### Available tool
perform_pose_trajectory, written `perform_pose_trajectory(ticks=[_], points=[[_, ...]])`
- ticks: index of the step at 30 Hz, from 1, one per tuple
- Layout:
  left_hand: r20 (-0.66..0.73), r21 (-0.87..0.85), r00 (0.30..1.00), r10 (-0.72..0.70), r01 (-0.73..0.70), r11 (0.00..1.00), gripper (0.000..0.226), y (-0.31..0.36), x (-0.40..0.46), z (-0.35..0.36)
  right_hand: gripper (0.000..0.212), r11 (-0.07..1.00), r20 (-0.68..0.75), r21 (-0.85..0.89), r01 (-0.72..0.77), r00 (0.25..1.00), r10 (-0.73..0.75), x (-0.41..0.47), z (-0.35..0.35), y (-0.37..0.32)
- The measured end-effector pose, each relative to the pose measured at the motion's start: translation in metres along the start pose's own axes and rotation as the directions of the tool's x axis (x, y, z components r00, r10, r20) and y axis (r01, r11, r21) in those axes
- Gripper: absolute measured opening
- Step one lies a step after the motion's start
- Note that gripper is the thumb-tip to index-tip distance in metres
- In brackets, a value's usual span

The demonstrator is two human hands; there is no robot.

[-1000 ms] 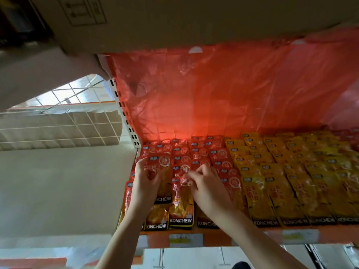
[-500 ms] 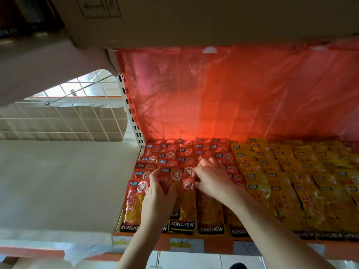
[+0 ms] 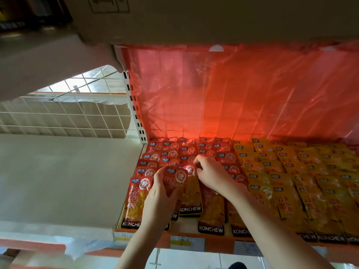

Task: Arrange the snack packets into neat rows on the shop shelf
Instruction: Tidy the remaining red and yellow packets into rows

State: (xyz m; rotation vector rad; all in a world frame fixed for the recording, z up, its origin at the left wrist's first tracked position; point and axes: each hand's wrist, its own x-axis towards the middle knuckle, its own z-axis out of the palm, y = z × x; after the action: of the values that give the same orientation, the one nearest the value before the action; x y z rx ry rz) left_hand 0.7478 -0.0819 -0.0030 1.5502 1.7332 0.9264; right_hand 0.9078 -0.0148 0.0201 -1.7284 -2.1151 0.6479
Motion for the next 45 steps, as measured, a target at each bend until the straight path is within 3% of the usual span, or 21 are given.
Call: perform_pose_trajectory(ticks=[4, 8, 13, 26, 32, 37, 41, 45], points=[[-0.032, -0.100, 0.999, -0.029, 0.026, 0.995, 0.062, -0.003, 0.002, -0.002, 0.022, 1.000, -0.003, 0.002, 0.022, 1.000, -0.022, 0.001, 0.000, 0.001], [-0.078, -0.190, 0.997, -0.030, 0.014, 0.982, 0.060, -0.001, 0.011, -0.005, 0.052, 0.991, -0.025, -0.031, 0.131, 0.991, -0.132, -0.007, 0.001, -0.003], [-0.081, -0.274, 0.996, -0.043, 0.020, 0.961, 0.060, 0.004, 0.018, -0.010, 0.028, 0.989, -0.080, 0.040, 0.139, 0.988, -0.136, -0.014, 0.004, -0.005], [-0.110, -0.289, 0.994, -0.019, -0.014, 0.957, 0.057, 0.009, 0.016, -0.013, 0.018, 0.985, -0.146, 0.150, 0.090, 0.987, -0.068, -0.005, 0.009, -0.005], [-0.142, -0.269, 0.990, 0.007, -0.045, 0.962, 0.058, 0.007, 0.012, -0.020, 0.014, 0.987, -0.251, -0.012, 0.160, 0.955, -0.158, -0.006, 0.011, -0.005], [-0.150, -0.251, 0.989, 0.009, -0.047, 0.967, 0.052, 0.005, 0.010, -0.022, 0.031, 0.937, -0.088, -0.318, 0.147, 0.979, -0.183, -0.023, 0.016, -0.009], [-0.143, -0.259, 0.990, 0.007, -0.045, 0.965, 0.056, 0.002, 0.009, -0.022, 0.041, 0.915, -0.043, -0.370, 0.161, 0.981, -0.190, -0.028, 0.015, -0.013], [-0.139, -0.312, 0.990, -0.016, -0.029, 0.950, 0.057, -0.001, 0.009, -0.024, 0.034, 0.909, -0.040, -0.390, 0.149, 0.983, -0.178, -0.031, 0.014, -0.014]])
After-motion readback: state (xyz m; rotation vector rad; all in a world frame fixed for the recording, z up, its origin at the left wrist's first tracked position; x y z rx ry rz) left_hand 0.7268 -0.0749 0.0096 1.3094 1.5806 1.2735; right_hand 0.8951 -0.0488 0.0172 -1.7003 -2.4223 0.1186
